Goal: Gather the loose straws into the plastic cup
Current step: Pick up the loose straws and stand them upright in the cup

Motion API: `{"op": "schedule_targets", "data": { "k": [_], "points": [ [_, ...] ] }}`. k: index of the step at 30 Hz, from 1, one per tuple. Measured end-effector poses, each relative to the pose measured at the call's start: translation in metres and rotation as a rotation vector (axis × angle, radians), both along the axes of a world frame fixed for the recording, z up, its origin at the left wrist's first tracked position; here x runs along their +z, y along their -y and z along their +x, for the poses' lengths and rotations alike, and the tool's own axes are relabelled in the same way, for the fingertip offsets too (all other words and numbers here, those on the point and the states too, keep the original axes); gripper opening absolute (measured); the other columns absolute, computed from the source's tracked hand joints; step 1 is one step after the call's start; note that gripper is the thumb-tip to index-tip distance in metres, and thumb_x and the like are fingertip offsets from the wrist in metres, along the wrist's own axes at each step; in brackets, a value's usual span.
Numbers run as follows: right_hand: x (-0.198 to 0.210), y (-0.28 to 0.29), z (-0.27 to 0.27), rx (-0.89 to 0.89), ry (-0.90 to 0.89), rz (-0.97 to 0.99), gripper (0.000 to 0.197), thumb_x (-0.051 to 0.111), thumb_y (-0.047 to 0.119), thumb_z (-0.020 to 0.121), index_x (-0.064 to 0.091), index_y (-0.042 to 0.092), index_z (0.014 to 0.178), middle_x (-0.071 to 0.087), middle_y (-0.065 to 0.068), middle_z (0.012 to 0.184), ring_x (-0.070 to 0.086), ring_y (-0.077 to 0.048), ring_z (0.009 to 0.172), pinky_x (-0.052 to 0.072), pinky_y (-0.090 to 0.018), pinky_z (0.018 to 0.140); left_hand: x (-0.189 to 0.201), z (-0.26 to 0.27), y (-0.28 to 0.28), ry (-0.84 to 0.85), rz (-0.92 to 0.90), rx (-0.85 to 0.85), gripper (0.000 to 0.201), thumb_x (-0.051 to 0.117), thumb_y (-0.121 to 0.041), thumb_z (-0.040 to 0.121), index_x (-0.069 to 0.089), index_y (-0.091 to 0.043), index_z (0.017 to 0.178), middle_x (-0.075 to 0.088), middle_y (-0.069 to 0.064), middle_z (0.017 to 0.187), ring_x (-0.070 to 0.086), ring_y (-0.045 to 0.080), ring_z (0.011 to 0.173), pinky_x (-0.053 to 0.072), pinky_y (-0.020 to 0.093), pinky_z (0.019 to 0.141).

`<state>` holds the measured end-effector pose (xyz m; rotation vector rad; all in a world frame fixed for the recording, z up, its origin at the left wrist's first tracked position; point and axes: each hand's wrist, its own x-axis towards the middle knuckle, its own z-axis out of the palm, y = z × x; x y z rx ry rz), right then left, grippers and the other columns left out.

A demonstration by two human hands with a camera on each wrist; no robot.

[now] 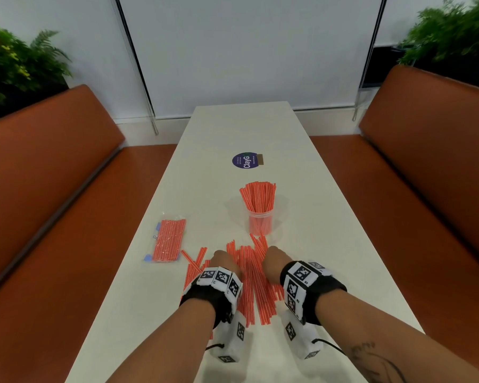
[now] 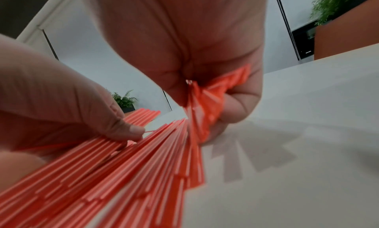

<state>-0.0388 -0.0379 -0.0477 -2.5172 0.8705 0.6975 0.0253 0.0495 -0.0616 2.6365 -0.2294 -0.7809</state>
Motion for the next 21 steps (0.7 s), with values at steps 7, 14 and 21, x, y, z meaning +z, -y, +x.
{"op": "schedule_targets", "data": {
  "k": [7,14,21],
  "points": [
    [-0.015,0.003,-0.004,-0.195,0.304,0.207,0.031,0.036,0.002,0.097,0.039,-0.004,0.127,0.051,-0.007,0.085,0.050,-0.017,0.071,0.037,-0.023,0.060,-0.003,-0.001,0.001,0.003,-0.047,-0.014,0.030,0.040,-0.014,0.099,0.058,0.006,0.113,0.059,0.020,0.128,0.057,0.031,0.119,0.047,0.032,0.093],
    [-0.011,0.004,-0.002,-0.179,0.414,0.271,0.023,0.033,0.019,0.101,0.050,0.003,0.100,0.050,-0.007,0.089,0.048,-0.019,0.079,0.037,-0.028,0.069,0.004,-0.001,0.006,-0.041,-0.360,0.161,0.018,0.040,-0.003,0.096,0.051,0.007,0.106,0.057,0.026,0.124,0.058,0.038,0.112,0.047,0.041,0.093],
    [0.028,0.020,0.008,-0.045,0.465,0.150,0.029,0.034,0.021,0.100,0.056,0.003,0.101,0.054,-0.008,0.088,0.053,-0.024,0.082,0.047,-0.037,0.077,0.008,0.008,0.007,-0.046,-0.575,0.232,0.021,0.036,-0.013,0.098,0.047,0.003,0.107,0.056,0.015,0.084,0.052,0.028,0.068,0.039,0.033,0.065]
  ]
}}
